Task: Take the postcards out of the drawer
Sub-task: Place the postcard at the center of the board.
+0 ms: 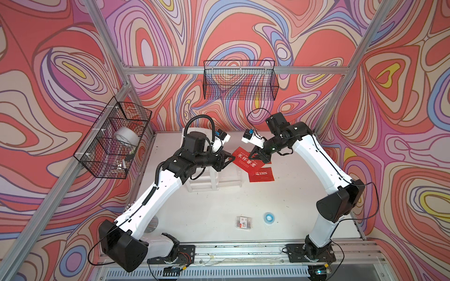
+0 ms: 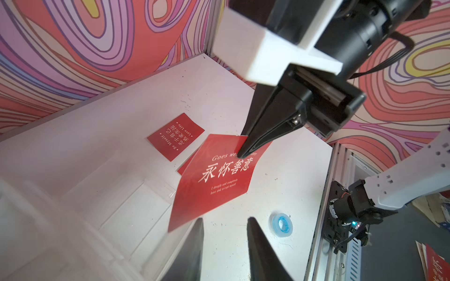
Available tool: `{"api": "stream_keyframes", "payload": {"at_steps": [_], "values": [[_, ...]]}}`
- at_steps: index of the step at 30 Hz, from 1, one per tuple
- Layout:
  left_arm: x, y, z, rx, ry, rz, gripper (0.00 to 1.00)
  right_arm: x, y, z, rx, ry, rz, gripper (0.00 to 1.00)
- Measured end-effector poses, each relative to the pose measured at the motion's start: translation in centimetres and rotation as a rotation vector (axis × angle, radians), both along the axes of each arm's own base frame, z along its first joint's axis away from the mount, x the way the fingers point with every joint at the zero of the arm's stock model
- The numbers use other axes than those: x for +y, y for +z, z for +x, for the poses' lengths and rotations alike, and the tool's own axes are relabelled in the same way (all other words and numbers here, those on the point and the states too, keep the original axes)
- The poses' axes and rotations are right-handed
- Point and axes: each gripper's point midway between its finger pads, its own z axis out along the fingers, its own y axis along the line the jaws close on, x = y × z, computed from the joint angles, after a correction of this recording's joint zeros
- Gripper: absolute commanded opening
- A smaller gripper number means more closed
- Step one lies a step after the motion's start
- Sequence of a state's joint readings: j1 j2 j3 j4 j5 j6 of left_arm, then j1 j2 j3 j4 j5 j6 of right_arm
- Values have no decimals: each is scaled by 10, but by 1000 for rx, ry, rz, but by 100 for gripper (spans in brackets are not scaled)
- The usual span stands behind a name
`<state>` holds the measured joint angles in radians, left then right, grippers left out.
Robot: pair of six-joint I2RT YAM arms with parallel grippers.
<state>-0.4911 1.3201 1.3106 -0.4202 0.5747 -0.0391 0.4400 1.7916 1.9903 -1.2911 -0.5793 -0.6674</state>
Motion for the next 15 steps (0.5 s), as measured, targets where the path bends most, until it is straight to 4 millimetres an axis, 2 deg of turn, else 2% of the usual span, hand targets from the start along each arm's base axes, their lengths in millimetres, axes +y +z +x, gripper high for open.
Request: {"api": "stream_keyframes", "payload": {"at_steps": [8,15], "values": [[-2,-8,4,1,-10,19,33,4,31,-23,-52,70,81,0],[1,-6,7,-21,14,33,33,5,30,-26,-47,86,90,0]]}}
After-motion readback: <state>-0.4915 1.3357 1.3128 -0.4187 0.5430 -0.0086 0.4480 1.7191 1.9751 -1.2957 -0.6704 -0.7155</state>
